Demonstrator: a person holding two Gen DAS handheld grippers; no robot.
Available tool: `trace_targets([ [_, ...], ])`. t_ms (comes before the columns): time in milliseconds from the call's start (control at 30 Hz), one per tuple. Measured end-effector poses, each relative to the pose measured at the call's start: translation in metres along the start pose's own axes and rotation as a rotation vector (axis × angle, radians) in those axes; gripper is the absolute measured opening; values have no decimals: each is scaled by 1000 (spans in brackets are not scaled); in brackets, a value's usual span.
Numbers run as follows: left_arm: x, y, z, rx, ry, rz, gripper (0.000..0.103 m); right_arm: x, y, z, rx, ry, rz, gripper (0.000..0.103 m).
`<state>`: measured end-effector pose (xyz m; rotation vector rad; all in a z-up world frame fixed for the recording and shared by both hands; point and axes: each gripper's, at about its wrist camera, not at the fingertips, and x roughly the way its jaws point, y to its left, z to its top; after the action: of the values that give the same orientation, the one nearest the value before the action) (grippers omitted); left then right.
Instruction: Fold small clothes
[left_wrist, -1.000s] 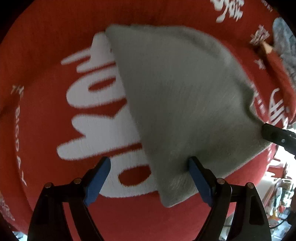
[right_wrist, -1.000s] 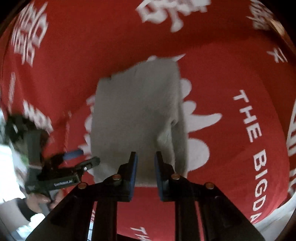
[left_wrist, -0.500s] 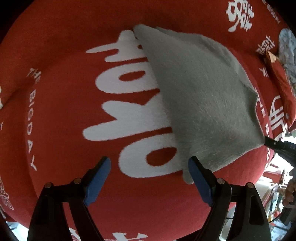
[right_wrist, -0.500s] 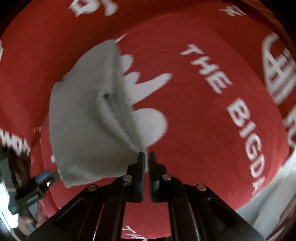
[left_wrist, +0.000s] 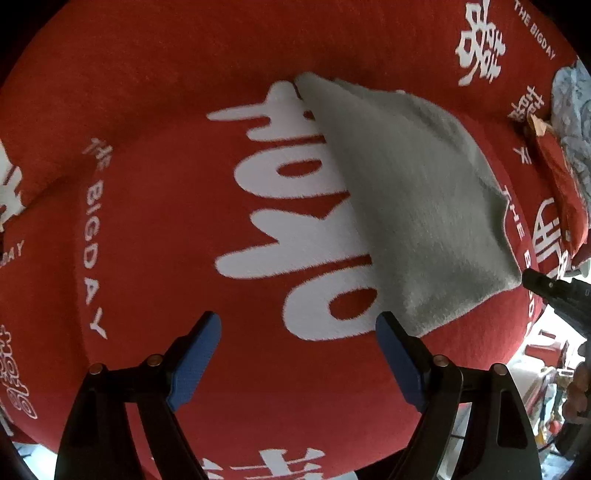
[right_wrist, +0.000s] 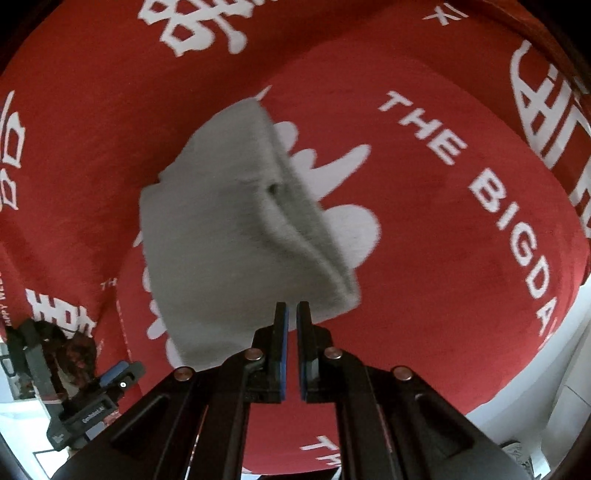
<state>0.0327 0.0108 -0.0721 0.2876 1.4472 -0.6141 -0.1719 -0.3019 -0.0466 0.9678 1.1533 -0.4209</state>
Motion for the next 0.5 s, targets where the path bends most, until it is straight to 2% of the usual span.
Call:
trace_targets([
  [33, -3, 3, -1, -8, -16, -7, 102, 2, 6, -2, -6, 2, 7, 5],
  [100, -10, 10, -2, -35, -44, -27, 103, 5, 14, -7, -12, 12, 15, 7],
  [133, -13, 14, -3, -43, -43, -41, 103, 8, 16, -9, -12, 16, 17, 12],
  [200, -14, 21, -1, -43, -38, -33, 103, 11, 22, -13, -9, 21, 27, 34],
  [233, -15, 22, -1, -38, -36, -29, 103, 11, 24, -17, -4, 18, 31, 51],
  [333, -18, 27, 1, -22, -46, 20, 103, 13, 28, -24, 7, 22, 60, 54],
  [433, -16, 34, 4, -19, -63, 112, 103, 14, 32, -30, 6, 28, 61, 54],
  [500, -8, 41, 6, -35, -44, 130, 103, 14, 32, -32, 9, 29, 60, 54],
])
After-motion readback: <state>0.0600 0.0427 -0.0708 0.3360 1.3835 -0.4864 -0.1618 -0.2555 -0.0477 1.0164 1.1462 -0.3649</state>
